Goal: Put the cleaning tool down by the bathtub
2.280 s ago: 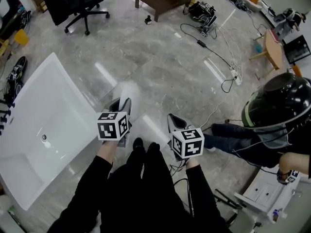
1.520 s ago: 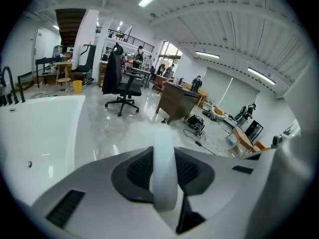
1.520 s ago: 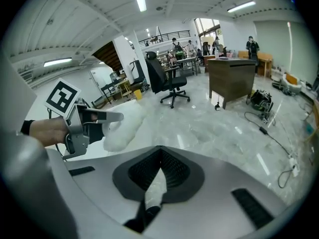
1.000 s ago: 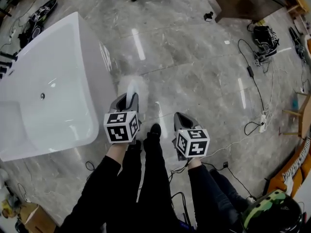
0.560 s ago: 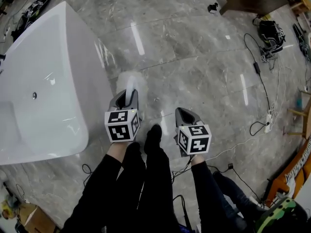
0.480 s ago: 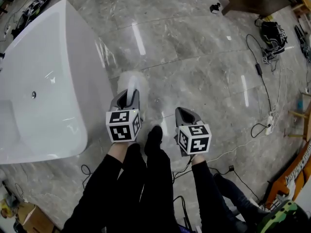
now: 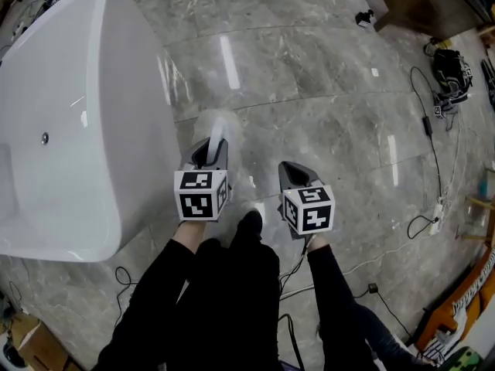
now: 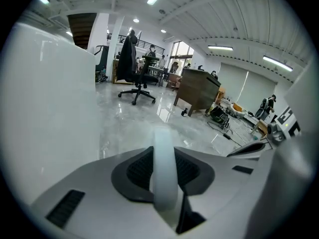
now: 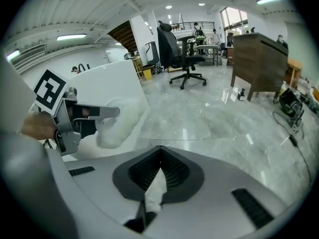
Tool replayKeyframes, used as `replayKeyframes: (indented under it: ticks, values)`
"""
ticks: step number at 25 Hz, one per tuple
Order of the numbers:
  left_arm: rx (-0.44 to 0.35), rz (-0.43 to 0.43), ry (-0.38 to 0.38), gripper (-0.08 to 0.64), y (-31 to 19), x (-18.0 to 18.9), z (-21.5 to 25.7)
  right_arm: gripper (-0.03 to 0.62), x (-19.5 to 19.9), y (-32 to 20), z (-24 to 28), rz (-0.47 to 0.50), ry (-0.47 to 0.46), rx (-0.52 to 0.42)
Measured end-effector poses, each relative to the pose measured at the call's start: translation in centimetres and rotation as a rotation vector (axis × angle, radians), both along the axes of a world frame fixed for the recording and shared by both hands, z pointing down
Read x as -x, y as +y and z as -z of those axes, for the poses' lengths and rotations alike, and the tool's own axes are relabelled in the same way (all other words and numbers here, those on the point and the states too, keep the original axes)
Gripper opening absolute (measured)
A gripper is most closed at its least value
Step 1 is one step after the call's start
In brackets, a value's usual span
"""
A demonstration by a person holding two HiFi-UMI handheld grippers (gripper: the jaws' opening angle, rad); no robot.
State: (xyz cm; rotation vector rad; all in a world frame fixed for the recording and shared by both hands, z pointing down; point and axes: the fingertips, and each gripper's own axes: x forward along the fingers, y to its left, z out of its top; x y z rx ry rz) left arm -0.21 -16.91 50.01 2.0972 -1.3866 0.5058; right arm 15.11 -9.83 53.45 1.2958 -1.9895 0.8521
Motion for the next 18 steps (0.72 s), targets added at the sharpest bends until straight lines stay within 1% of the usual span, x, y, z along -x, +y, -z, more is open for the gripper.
replayKeyframes:
  ticks: [9, 14, 18]
  values:
    - [0.008, 0.003, 0.002, 0.098, -1.3, 0.2, -8.1, 0.000, 1.1, -3.2, -6.8, 0.066, 0.008, -0.027]
    - [-0.002, 0.009, 0.001, 0.098, -2.0, 0.2, -11.5, 0.000, 1.3, -4.2, -9.8, 0.094, 0.007, -0.041]
    - [-0.002, 0.010, -0.005, 0.098, -2.2, 0.4, -13.7, 0.000, 1.3, -4.7, -12.0, 0.091, 0.002, -0.038]
